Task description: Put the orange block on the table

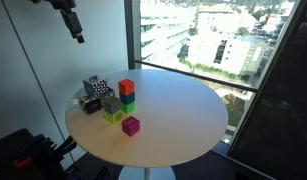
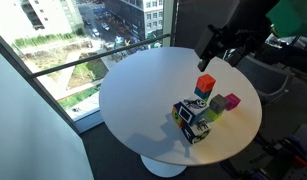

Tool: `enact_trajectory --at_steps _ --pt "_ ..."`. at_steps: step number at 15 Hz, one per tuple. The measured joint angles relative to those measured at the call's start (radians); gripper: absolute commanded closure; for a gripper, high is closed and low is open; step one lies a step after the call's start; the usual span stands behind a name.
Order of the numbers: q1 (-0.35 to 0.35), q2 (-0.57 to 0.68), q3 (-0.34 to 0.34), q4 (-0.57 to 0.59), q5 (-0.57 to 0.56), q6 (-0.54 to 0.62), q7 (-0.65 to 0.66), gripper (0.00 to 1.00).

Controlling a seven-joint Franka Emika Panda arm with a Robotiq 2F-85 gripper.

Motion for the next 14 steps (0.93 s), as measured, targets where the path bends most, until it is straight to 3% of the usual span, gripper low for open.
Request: enact_trajectory --at_steps 5,14 --pt "0.001 0.101 -0.044 0.104 -0.056 -0.091 -0.023 0.00" --pt "0.006 0.259 -0.146 0.242 -0.062 -0.189 -0.222 0.00"
